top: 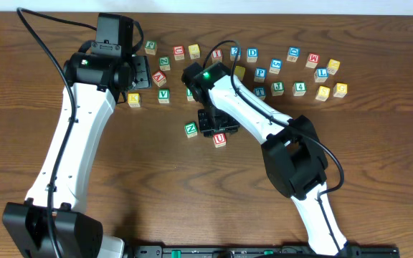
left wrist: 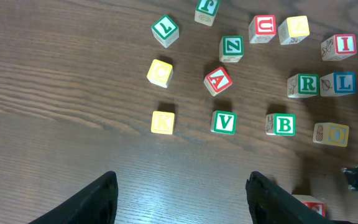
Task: Spell out NEURIPS
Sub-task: 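Lower the red E block between N and U, nudging them apart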
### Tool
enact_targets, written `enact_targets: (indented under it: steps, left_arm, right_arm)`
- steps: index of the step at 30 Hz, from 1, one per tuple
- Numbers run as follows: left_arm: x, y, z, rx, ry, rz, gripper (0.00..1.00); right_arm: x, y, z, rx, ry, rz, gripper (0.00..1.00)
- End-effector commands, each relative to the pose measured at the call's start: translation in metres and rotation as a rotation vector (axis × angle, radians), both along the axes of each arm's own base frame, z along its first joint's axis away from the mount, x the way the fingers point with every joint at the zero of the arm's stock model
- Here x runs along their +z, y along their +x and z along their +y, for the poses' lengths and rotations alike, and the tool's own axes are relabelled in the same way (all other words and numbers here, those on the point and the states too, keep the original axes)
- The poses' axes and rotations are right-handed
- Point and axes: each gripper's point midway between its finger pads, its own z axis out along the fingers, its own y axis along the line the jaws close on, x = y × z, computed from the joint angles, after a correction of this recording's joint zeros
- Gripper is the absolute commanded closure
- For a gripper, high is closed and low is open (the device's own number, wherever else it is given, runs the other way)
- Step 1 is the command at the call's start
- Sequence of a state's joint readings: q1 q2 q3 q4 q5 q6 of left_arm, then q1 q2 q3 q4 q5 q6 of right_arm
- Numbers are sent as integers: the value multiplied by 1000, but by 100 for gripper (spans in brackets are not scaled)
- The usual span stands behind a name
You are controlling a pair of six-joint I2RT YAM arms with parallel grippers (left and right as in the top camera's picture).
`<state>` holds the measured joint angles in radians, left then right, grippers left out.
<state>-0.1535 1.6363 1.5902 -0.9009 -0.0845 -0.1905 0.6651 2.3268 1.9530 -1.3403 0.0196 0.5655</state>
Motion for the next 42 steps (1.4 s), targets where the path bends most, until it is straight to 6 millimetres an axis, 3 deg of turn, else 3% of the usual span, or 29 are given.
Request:
enact_targets:
  steps: [1, 10, 18, 29, 42]
  left_arm:
    - [-10, -2, 0, 11, 0, 26, 35]
    - [-9, -2, 0, 11, 0, 25, 35]
    - [-9, 0, 0, 11, -1, 17, 35]
    - [-9, 0, 0, 11, -1, 17, 35]
    - [-8, 1, 0, 11, -2, 14, 35]
  right_arm:
    - [4, -7, 3, 33, 20, 5, 56]
    - [-7, -8, 2, 41, 19, 1, 68]
    - [-8, 14, -2, 2, 55, -49, 72]
    - [-8, 26, -19, -47, 53, -50, 75]
    - [-8, 46, -16, -54, 75, -128, 71]
